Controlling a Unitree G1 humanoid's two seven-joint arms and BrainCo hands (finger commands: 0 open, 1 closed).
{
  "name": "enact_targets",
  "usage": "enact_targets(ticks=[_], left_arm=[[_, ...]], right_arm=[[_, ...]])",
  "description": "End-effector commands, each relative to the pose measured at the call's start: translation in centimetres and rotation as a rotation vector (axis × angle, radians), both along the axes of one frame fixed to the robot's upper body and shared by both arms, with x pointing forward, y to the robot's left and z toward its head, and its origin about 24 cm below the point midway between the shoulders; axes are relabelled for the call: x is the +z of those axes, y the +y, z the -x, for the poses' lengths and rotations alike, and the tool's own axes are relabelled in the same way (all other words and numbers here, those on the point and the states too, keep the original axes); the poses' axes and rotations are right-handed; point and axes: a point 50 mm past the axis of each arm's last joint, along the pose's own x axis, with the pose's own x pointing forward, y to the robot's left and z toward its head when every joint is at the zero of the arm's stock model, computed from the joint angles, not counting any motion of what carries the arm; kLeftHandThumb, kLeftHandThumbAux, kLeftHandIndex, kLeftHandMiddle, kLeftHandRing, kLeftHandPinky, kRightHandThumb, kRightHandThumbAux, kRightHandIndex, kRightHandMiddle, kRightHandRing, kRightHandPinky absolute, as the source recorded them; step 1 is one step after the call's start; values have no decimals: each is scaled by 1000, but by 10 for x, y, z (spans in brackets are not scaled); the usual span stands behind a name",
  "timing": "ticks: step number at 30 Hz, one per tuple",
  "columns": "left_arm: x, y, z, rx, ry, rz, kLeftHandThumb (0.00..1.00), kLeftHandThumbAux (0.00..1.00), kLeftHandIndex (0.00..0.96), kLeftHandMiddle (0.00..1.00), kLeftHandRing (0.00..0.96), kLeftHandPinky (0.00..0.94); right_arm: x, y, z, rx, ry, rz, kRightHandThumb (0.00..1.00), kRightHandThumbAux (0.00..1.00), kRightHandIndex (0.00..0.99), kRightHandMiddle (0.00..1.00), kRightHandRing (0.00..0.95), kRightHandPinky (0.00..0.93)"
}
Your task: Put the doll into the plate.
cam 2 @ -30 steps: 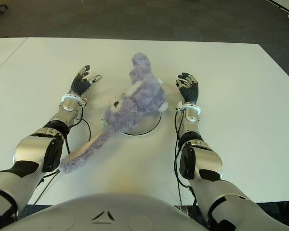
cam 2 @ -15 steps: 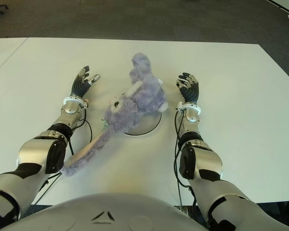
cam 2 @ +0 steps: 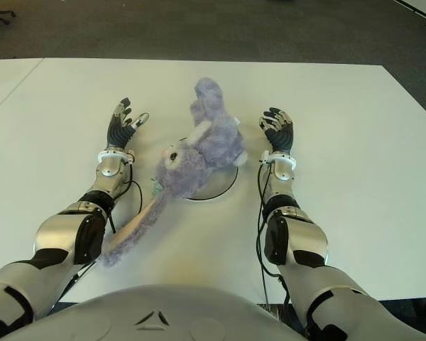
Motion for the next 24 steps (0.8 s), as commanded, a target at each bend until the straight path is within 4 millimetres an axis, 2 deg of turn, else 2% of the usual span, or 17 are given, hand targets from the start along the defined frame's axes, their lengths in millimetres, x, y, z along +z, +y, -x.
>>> enact_targets(ticks=[1, 7, 11, 16, 24], left_arm=[[-59, -11, 54, 72, 188, 80, 0, 580, 13, 25, 15, 9], [-68, -18, 65, 95, 216, 89, 0, 549, 22, 29, 18, 10], [-74, -21, 71, 94, 248, 87, 0, 546, 23, 33, 24, 14], [-94, -16, 86, 78, 403, 105, 0, 539, 8, 20, 19, 19], [-90, -10, 77, 77, 409, 216, 0, 500, 13, 37, 30, 45]], right_arm=[[-94, 19, 74, -5, 433, -139, 449, 868, 282, 337, 374, 390], [-94, 18, 74, -7, 432, -138, 476, 868, 280, 335, 366, 369], [-94, 16, 74, -6, 429, -131, 459, 866, 274, 333, 363, 365], [-94, 15, 75, -1, 431, -119, 422, 867, 270, 329, 362, 374], [-94, 14, 75, -4, 431, -128, 447, 875, 273, 330, 367, 377]])
